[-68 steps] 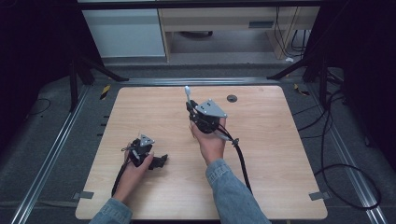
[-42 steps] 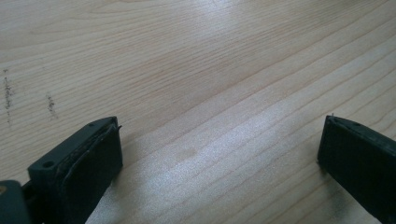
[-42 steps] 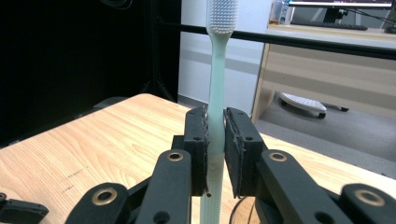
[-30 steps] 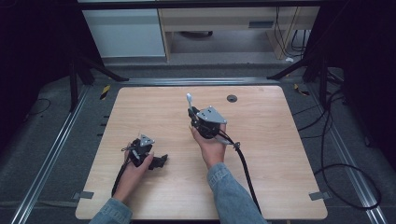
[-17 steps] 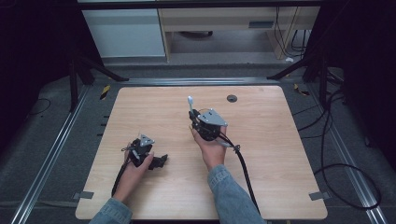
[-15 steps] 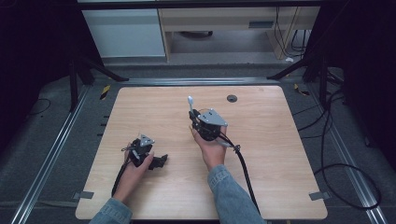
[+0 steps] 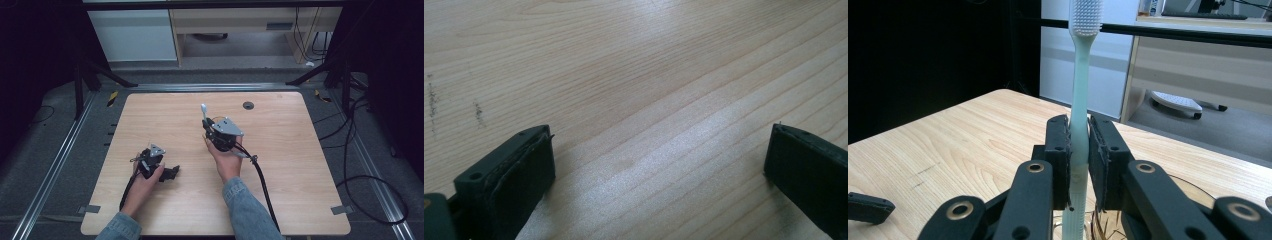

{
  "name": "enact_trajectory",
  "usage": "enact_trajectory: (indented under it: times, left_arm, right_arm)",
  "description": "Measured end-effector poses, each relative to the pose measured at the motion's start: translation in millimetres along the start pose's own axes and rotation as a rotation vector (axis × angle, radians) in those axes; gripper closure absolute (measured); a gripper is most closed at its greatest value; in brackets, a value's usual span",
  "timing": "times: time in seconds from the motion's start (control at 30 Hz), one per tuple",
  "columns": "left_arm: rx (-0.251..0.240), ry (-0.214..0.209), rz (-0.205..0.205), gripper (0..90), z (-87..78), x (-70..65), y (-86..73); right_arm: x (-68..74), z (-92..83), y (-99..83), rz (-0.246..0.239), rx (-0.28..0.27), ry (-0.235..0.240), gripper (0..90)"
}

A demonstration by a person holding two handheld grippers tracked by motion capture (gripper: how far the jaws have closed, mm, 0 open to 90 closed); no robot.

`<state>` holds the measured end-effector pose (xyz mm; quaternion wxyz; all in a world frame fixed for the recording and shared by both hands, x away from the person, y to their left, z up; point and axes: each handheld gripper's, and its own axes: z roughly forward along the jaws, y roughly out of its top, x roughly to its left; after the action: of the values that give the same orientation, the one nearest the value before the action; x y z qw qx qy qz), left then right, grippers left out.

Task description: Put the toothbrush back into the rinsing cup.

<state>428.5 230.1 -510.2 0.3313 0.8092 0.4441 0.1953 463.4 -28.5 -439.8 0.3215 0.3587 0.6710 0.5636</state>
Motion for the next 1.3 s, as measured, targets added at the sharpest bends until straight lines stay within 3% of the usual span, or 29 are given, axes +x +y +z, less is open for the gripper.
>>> enact_trajectory:
  times: [1.3]
  left_arm:
    - [0.0,0.0,0.0,0.0,0.0,0.0,0.0]
  right_arm:
    - [0.5,-1.4,-16.5,0.003,-0.006,0.032,79.4]
